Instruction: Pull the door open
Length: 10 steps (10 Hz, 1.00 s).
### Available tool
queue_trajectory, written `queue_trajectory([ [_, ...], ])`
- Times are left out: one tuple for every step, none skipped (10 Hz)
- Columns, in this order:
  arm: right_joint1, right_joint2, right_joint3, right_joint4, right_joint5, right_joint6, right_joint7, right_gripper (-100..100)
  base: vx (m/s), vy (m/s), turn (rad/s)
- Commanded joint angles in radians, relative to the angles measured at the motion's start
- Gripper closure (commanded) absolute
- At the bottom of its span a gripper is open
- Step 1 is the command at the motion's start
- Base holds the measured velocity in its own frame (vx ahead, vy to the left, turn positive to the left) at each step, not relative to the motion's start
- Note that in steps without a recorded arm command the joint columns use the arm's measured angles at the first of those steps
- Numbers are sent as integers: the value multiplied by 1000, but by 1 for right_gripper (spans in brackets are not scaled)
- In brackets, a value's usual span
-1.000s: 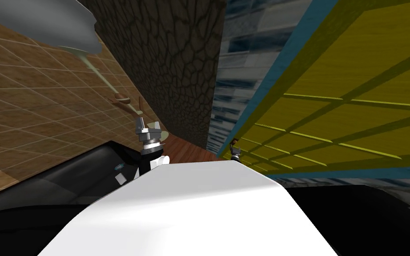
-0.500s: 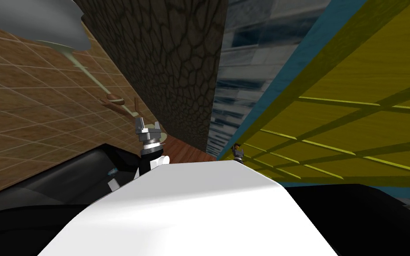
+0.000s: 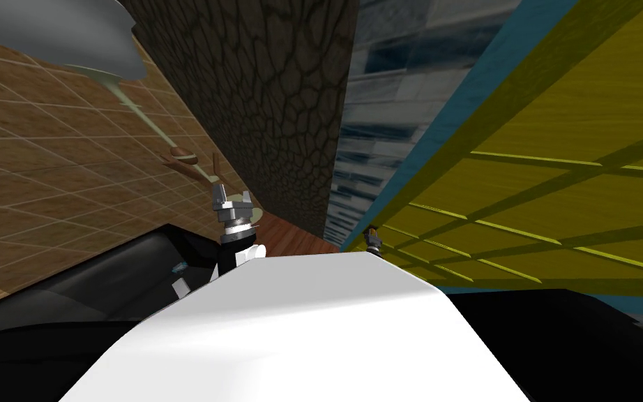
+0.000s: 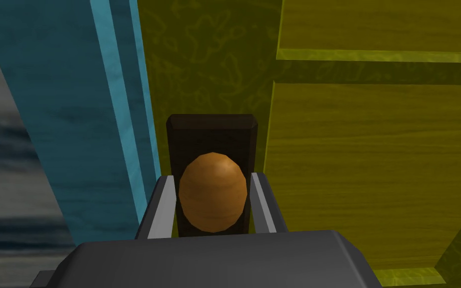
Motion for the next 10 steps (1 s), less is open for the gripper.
queue_trajectory([
  [0, -1, -1, 1, -1, 0, 0, 100, 0, 0, 0],
  [4, -8, 18, -10, 10, 0, -10, 100, -123, -16, 52],
  [6, -11, 24, -13, 13, 0, -13, 100, -200, -24, 64],
  [9, -16, 37, -20, 20, 0, -20, 100, -208, 23, 61],
  [12, -22, 50, -28, 28, 0, -27, 100, -208, 32, 51],
  [17, -32, 71, -39, 40, 0, -38, 100, -249, 11, 62],
  [20, -38, 84, -47, 47, 0, -45, 100, -256, -23, 57],
  [24, -45, 101, -55, 56, 0, -53, 100, -273, -22, 78],
  [26, -49, 110, -61, 61, 0, -59, 100, -251, -15, 71],
  [25, -48, 102, -58, 57, -1, -54, 100, -106, -1, 24],
])
